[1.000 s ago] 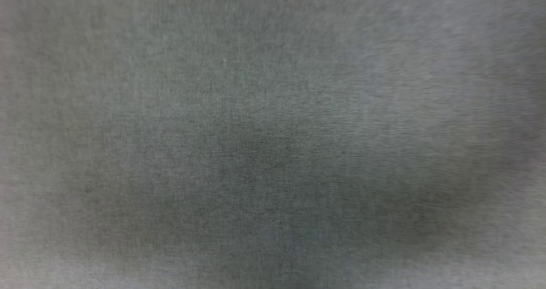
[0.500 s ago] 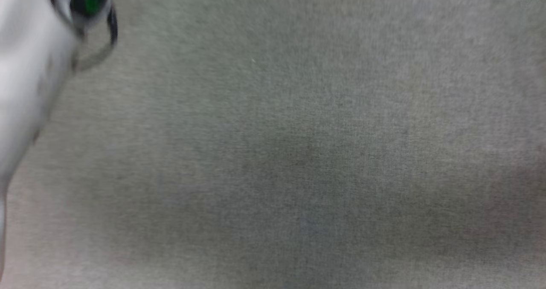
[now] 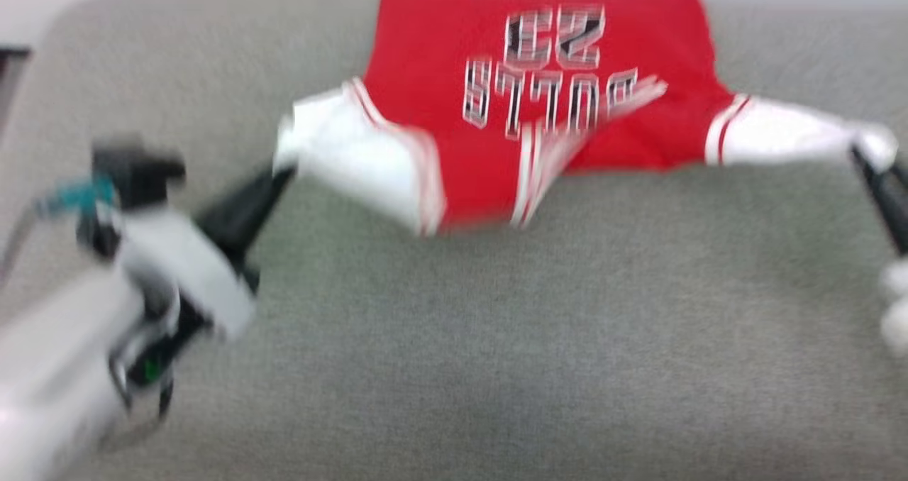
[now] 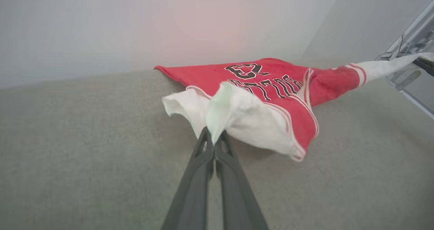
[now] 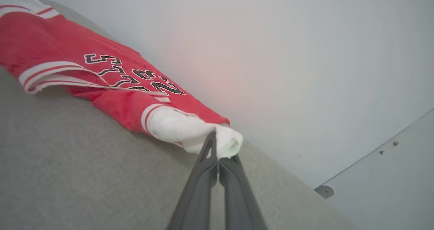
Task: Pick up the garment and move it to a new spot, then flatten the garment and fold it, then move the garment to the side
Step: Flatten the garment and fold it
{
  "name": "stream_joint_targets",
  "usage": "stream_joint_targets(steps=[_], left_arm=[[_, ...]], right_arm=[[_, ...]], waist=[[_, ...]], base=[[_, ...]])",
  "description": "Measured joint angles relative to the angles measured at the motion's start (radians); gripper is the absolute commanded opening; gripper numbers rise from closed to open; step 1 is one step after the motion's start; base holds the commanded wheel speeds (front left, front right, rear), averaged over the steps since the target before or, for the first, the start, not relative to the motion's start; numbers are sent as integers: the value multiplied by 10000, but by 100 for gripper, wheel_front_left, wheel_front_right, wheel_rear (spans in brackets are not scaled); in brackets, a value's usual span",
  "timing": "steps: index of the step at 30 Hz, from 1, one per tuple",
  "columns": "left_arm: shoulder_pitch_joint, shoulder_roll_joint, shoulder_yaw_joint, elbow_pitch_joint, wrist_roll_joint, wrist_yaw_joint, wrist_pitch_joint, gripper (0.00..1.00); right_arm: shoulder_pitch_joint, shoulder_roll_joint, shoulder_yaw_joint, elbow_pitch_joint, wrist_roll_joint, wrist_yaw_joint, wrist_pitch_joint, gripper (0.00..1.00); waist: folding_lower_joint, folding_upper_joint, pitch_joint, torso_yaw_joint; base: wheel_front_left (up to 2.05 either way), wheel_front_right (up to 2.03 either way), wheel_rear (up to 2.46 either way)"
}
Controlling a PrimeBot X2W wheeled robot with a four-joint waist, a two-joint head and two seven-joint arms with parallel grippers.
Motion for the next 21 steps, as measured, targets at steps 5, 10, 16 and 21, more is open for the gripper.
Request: stream_joint_targets(steps=[5,10,16,21], left_arm=[[2106,514,245,-763,-81,627,-42,27],[4178,754,1406,-1310,-113,1133,-56,4],[6473,834,2865,-1916,105,1586,-58,0],[7922,424,3825,-2217,393,1781,-56,0]], right_arm=[[2200,-207,-385,-736,-293,0,2,0],[3972,-263,-941,-1315,-905,0,0,0],[5799,-67,-1954,-1523,-1045,0,0,0],[6778,272,-2403,-1446,-955,0,0,0]], waist=[[0,0,-954,-66],[0,0,-1698,-174],[0,0,-2264,-315],[0,0,-2383,-409]], base=[[0,0,0],[0,0,0],[0,0,0],[0,0,0]])
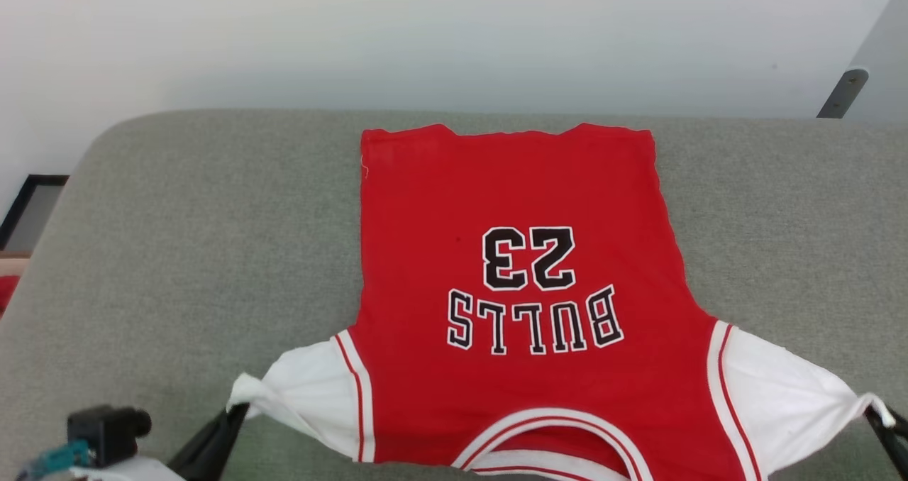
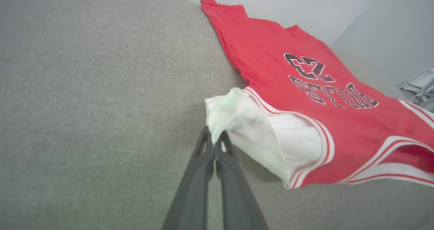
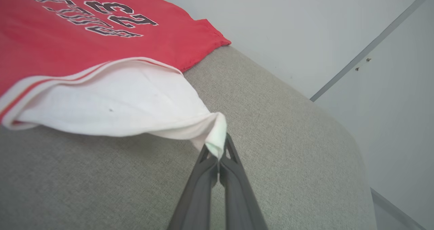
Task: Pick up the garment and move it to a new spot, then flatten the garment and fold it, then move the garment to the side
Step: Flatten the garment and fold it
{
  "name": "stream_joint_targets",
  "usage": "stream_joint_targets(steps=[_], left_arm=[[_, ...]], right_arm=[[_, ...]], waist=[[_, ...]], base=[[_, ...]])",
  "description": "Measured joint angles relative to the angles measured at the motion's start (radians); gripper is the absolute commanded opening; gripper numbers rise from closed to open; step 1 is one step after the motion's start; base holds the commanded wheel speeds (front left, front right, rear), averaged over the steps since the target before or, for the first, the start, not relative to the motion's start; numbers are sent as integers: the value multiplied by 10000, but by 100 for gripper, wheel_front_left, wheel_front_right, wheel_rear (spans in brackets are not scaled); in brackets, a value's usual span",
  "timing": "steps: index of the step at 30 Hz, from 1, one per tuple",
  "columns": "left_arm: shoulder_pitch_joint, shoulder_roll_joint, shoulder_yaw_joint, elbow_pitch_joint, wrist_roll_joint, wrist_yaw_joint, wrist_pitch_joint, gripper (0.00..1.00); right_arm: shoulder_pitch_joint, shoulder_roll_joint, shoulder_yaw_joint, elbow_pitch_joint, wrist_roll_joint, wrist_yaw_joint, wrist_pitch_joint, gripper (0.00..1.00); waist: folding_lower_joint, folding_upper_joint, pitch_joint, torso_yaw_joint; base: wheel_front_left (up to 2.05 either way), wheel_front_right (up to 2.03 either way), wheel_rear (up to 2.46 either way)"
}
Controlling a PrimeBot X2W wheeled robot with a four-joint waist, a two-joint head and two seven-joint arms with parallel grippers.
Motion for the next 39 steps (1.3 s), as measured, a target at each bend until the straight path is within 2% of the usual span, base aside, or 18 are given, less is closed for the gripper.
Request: stream_joint_targets(steps=[8,10,12,13,16,18,19,20,24,30,34,39], left_arm=[[698,-485,293,121,441,-4,-2,0],[691,-623,267,226,522,-4,-2,0],[661,-744,247,334,558,-6,-2,0],[639,-786,209,389,616,-4,0,0],[488,-920,142,518,694,0,17,0],[406,-1011,100,589,729,0,54,0],[387,-1041,84,617,761,0,56,0],[355,-1064,69,646,765,0,59,0],[282,-1166,23,706,767,0,71,0],[291,-1227,-42,754,767,-2,115,0],[298,-1264,-69,746,765,-2,138,0],[153,-1365,-148,686,836,-2,221,0]], right_arm=[[104,276,341,322,364,0,393,0],[-11,274,546,347,447,0,642,12],[-216,290,792,368,573,0,886,17],[-321,293,922,412,688,0,1041,25],[-583,337,1267,497,995,0,1503,40],[-743,343,1519,506,1277,0,1756,55],[-821,343,1578,543,1434,0,1975,83],[-892,311,1676,587,1570,0,2199,100],[-948,111,1893,454,2138,0,2997,100],[-717,-207,1674,-414,3173,0,4046,100],[-408,-217,907,-1147,3762,0,4581,100],[-745,163,-167,-2002,3914,0,5520,100]], waist=[[0,0,141,28],[0,0,172,28],[0,0,203,20],[0,0,220,15],[0,0,278,-1],[0,0,318,-11],[0,0,331,-22],[0,0,345,-30],[0,0,345,-73],[0,0,241,-161],[0,0,181,-149],[0,0,262,-11]], base=[[0,0,0],[0,0,0],[0,0,0],[0,0,0],[0,0,0],[0,0,0],[0,0,0],[0,0,0],[0,0,0],[0,0,0],[0,0,0],[0,0,0]])
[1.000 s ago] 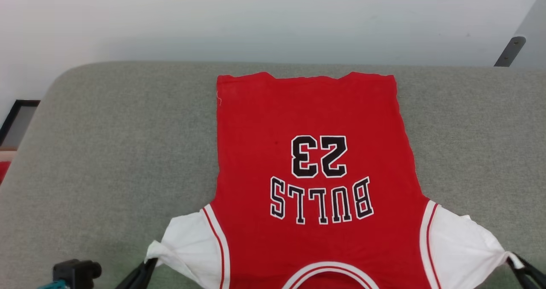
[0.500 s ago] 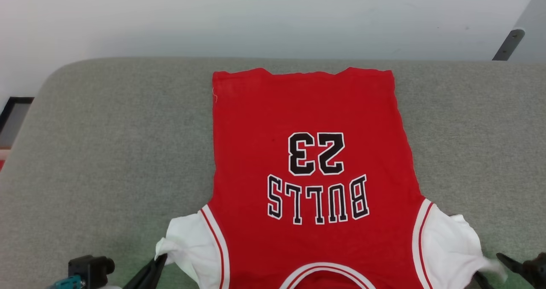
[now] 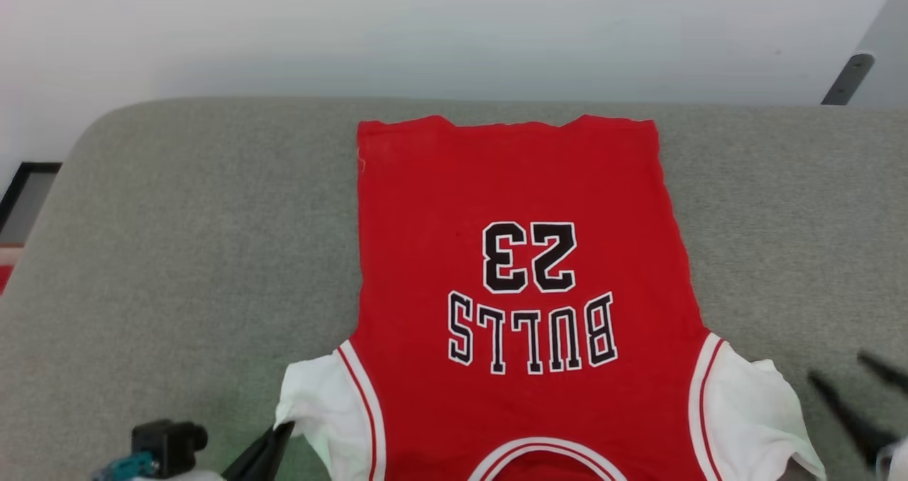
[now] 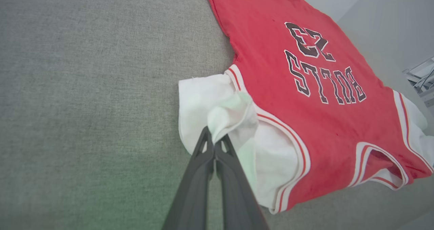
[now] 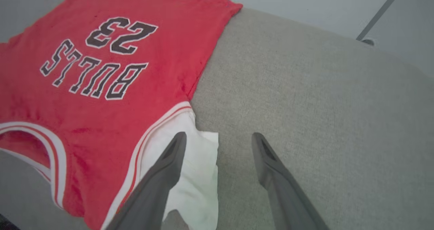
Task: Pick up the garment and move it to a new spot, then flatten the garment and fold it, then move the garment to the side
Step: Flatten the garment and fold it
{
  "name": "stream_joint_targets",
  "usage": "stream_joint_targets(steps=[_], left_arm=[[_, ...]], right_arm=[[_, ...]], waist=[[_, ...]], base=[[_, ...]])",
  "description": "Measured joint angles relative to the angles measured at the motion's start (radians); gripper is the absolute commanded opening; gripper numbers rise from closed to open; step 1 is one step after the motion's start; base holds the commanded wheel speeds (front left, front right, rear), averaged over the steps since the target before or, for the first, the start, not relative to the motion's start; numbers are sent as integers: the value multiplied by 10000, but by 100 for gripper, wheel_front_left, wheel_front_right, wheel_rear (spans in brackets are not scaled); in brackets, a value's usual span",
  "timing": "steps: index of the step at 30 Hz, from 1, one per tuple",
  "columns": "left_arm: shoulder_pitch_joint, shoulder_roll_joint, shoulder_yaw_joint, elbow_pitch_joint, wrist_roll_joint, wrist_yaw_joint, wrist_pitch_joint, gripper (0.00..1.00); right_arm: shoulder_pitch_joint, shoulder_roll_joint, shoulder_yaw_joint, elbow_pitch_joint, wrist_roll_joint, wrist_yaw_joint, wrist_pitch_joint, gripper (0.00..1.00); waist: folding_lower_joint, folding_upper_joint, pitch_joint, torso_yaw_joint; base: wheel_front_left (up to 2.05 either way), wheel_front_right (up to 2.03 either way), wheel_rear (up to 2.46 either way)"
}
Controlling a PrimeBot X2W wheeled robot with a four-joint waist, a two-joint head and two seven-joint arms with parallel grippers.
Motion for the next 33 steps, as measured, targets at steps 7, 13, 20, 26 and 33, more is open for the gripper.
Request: stream_joint_targets(steps=[7,13,20,26,33], left_arm=[[-729,-341,-140,102,238,-198,150,0],[-1750,-974,-368,449,606,-570,255,0],[-2746,-1655,-606,991,913,-1070,278,0],[-3461,-2257,-836,1519,1095,-1427,253,0],[-4075,-2928,-1191,2192,1177,-1712,138,0]], right_arm=[[-2524,635,-491,610,-31,0,1037,100],[-5609,809,-8,3076,178,-2,1515,100],[-7963,963,445,5476,209,-2,2011,100],[-9642,1062,650,7415,71,-2,2470,100],[-10936,1151,654,9244,-347,-2,2959,100]], waist=[[0,0,351,421],[0,0,949,980],[0,0,1637,1687],[0,0,2275,2311],[0,0,2935,3072]], base=[[0,0,0],[0,0,0],[0,0,0],[0,0,0],[0,0,0]])
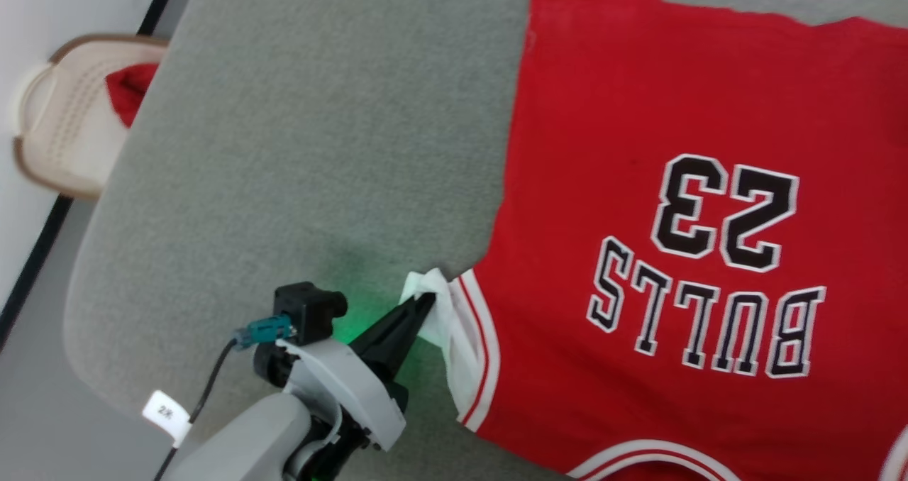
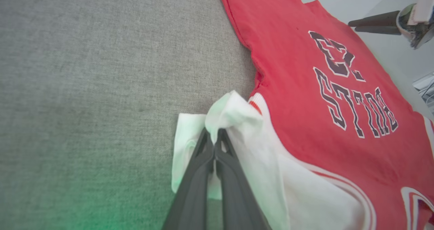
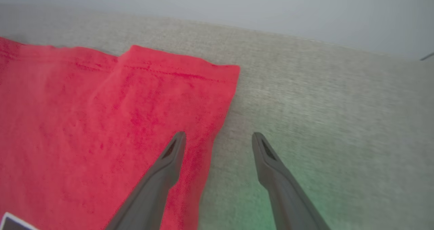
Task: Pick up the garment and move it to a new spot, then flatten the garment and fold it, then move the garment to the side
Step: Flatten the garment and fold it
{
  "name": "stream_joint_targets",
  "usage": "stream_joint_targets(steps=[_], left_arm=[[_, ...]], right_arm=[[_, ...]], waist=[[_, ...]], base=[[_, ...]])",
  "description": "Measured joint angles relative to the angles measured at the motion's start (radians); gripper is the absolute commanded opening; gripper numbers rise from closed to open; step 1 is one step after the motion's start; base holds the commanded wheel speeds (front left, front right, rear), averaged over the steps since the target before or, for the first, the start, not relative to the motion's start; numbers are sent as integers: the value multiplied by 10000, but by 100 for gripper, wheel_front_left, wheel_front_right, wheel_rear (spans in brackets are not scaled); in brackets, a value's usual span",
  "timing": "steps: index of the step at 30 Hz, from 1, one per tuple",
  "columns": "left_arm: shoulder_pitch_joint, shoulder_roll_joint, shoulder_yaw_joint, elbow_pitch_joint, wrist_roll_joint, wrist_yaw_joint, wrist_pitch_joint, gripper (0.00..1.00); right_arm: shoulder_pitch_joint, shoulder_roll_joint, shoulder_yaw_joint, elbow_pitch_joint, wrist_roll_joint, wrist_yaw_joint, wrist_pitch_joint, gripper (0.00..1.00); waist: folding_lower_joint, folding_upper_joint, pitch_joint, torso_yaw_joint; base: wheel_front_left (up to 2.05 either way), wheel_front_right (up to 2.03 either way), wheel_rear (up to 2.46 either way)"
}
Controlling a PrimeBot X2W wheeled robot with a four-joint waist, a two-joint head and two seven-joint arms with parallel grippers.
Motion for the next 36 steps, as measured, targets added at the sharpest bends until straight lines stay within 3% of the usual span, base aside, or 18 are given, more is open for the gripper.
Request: stream_joint_targets(steps=[6,13,14,15,22,26,36], left_arm=[[-346,-378,-291,407,-42,-111,-174,0],[-589,-437,-723,422,-374,-138,-303,0],[-613,-407,-773,424,-435,-140,-307,0],[-643,-376,-813,431,-477,-140,-318,0],[-734,-257,-980,621,-786,-150,-389,0],[-728,-27,-972,744,-930,-150,-391,0],[-389,594,-596,1009,-1193,-138,-389,0]], right_arm=[[-1016,36,-288,1436,-639,2,437,100],[-2250,35,-727,2974,-1645,4,1141,100],[-2368,61,-704,3087,-1760,2,1262,28],[-2431,81,-679,3143,-1870,0,1306,0],[-2550,360,-738,3475,-2199,2,945,0],[-2258,579,-527,3191,-1812,-8,1053,0],[83,408,840,249,593,2,1885,0]], waist=[[-1,0,457,578],[0,0,767,1043],[0,0,786,1081],[0,0,801,1102],[0,0,668,987],[0,0,497,756],[0,0,-139,-208]], base=[[0,0,0],[0,0,0],[0,0,0],[0,0,0],[0,0,0],[0,0,0],[0,0,0]])
